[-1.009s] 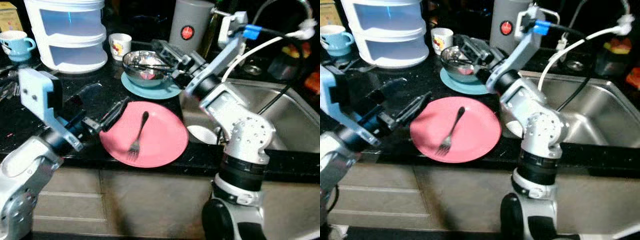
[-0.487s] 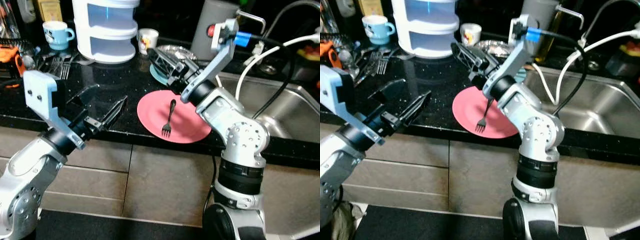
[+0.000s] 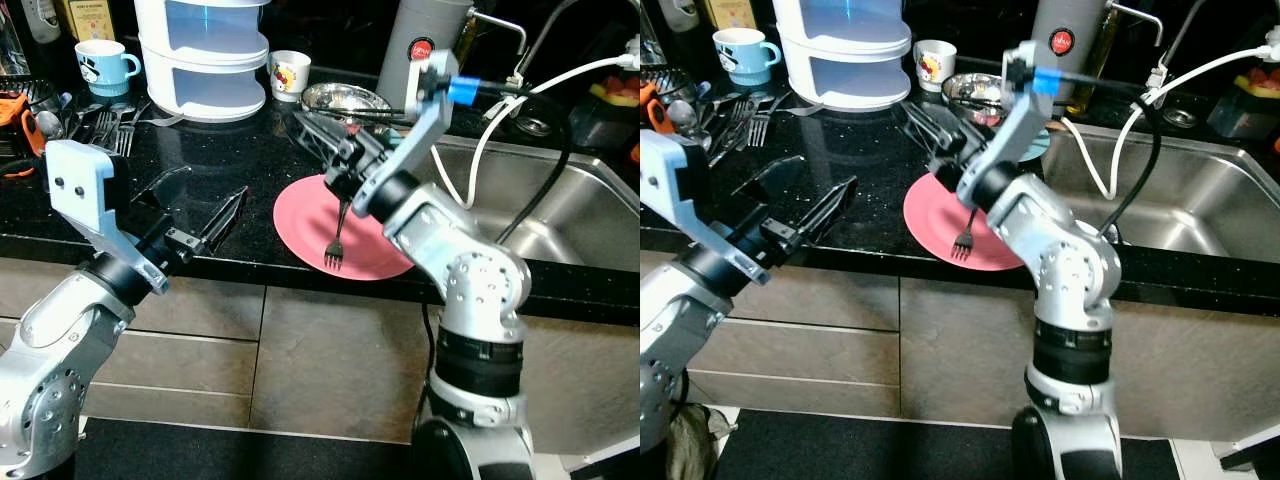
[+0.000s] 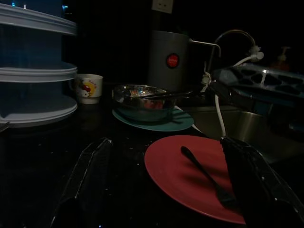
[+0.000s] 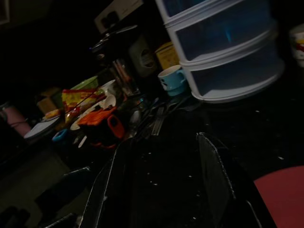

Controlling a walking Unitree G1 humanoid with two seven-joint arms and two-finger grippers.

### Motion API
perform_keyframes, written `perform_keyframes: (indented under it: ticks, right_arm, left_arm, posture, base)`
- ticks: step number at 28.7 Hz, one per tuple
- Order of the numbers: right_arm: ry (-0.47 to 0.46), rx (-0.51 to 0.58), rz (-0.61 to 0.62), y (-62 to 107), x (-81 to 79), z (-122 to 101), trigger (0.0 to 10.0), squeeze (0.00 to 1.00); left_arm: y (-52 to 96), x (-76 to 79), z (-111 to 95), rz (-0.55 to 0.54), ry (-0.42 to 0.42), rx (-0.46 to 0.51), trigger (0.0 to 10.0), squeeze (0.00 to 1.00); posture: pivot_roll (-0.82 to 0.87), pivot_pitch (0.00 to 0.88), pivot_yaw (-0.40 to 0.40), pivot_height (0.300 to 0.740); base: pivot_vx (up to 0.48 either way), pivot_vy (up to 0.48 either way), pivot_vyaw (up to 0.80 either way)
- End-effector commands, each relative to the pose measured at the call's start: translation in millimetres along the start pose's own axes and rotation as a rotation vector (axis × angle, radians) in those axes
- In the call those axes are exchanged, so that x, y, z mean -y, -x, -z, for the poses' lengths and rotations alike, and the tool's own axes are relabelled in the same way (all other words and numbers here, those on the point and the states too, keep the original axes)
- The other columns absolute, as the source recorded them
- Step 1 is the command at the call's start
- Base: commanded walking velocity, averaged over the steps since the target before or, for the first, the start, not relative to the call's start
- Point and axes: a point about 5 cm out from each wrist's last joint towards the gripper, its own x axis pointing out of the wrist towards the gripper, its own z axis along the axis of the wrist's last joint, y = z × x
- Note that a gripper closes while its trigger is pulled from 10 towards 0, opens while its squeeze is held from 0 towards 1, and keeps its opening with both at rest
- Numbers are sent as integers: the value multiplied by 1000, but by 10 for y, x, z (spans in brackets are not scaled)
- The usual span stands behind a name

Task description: Kitchen organization

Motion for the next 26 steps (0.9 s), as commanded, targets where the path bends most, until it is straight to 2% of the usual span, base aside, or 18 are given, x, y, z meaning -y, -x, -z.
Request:
perform_keyframes:
  ticks: [1,9,22,26]
  right_arm:
    - [-26,8,-16,-24,-55,71,10000,0]
    - [-17,-5,-16,-30,-52,108,10000,0]
    - [2,-11,-10,-17,-42,139,10000,0]
    - [5,-12,-12,-21,-47,148,10000,0]
  left_arm:
    - [-4,-2,12,-5,-1,3,10000,0]
    - [-2,3,22,-4,-4,4,10000,0]
    - [-26,-110,36,-123,14,28,10000,0]
    - [-41,-98,40,-129,16,32,10000,0]
  posture:
    - [151,0,-98,740]
    - [154,0,-100,740]
    - [153,0,-95,740]
    - [154,0,-95,740]
  base:
    - [0,375,0]
    - [0,370,0]
    - [0,0,0]
    - [0,0,0]
